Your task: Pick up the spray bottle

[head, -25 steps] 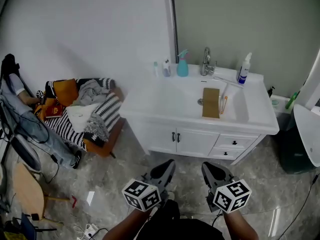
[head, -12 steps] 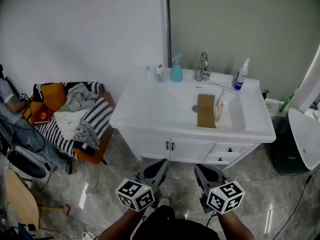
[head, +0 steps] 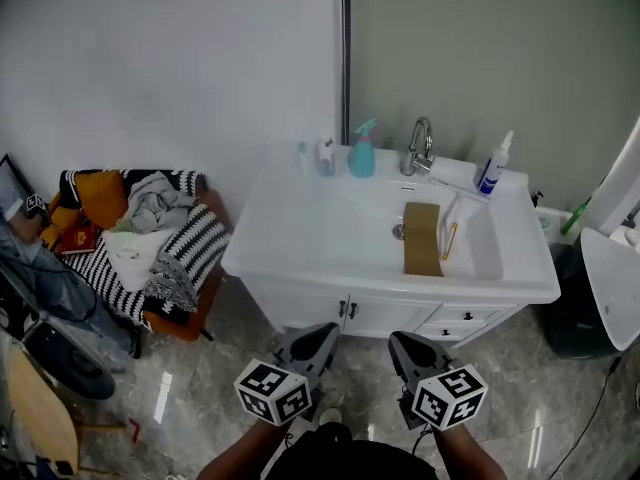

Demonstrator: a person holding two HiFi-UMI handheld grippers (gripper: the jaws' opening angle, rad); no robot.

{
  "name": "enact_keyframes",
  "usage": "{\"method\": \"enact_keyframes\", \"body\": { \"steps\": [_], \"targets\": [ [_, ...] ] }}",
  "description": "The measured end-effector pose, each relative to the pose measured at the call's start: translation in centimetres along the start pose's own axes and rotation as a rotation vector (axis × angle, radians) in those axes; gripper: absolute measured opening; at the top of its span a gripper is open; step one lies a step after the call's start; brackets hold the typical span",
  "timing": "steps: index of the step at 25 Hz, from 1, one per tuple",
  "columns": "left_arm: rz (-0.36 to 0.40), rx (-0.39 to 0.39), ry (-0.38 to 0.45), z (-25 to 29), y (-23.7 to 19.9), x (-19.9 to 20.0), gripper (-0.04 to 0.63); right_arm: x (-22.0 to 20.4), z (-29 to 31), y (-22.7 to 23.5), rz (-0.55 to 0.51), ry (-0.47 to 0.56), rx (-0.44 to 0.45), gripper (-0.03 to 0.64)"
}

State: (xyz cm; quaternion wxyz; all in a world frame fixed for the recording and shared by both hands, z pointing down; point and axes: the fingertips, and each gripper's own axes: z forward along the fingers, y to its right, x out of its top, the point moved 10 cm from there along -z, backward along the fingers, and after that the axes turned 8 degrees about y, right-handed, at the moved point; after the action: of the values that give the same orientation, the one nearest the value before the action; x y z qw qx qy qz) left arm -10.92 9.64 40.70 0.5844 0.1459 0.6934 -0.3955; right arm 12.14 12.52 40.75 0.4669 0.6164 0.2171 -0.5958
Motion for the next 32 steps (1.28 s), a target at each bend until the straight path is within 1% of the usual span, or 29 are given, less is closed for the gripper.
{"method": "enact_keyframes", "body": {
  "steps": [9,16,21,26,32],
  "targets": [
    [-0.012,-0.007,-0.033,0.6,-5.4,1.3,0.008,0.3,5.6,-0.5,0.005,-0.014,-0.006,0.006],
    [-0.010,0.004,-0.051,1.0,-8.7,2.1,0.008,0.8,8.6,-0.3,0.005,-0.013,-0.022,0.006],
    [-0.020,-0.006,-0.052,2.2,-9.9,2.5,0.008,1.6,10.2,0.4,-0.008,-0.014,-0.032,0.006],
    [-0.005,-0.022,-0.042,3.8,-10.6,2.8,0.008,2.3,11.8,1.8,-0.030,-0.004,-0.032,0.006],
    [0.004,-0.026,-0.043,6.9,-12.3,4.0,0.008,4.1,15.2,4.1,-0.053,0.006,-0.008,0.006]
  ]
}}
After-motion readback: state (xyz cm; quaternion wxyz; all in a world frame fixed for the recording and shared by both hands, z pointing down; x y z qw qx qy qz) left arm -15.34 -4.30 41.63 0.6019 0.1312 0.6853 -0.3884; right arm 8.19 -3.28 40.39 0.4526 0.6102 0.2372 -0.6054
